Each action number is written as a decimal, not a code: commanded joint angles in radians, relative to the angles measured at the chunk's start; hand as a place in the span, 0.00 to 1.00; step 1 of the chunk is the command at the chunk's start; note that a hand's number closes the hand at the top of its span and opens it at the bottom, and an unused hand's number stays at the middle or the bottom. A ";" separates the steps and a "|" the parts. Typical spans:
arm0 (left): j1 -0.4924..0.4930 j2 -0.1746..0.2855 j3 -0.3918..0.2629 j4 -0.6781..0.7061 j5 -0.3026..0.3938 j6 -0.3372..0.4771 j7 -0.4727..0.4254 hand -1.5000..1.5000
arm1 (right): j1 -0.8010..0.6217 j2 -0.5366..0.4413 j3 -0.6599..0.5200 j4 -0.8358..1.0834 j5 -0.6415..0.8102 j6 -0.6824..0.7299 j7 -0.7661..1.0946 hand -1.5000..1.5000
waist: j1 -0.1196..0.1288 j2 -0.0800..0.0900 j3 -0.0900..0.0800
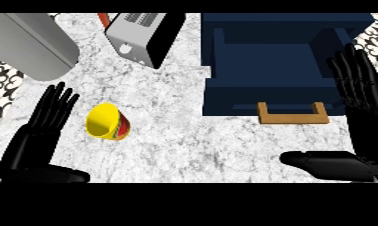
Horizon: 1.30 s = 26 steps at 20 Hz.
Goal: Pick up the cup, place it into the drawer and close the drawer
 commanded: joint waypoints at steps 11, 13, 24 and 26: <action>-0.181 0.042 0.067 0.637 -0.237 0.020 -0.400 0.00 | -0.016 -0.033 -0.055 0.047 -0.040 0.057 -0.045 0.00 | -0.006 0.001 0.000; -0.213 0.075 0.087 0.694 -0.208 -0.022 -0.402 0.00 | -0.043 0.006 -0.023 0.045 0.003 0.008 -0.013 0.00 | -0.002 0.000 0.000; -0.399 0.127 0.116 1.237 -0.303 -0.028 -0.805 0.00 | -0.040 -0.016 -0.052 0.062 -0.040 0.061 -0.023 0.00 | -0.010 0.003 -0.001; -0.457 0.133 0.129 1.297 -0.297 -0.008 -0.808 0.00 | 0.000 -0.019 -0.059 0.091 -0.031 0.080 -0.089 0.00 | -0.013 0.004 -0.001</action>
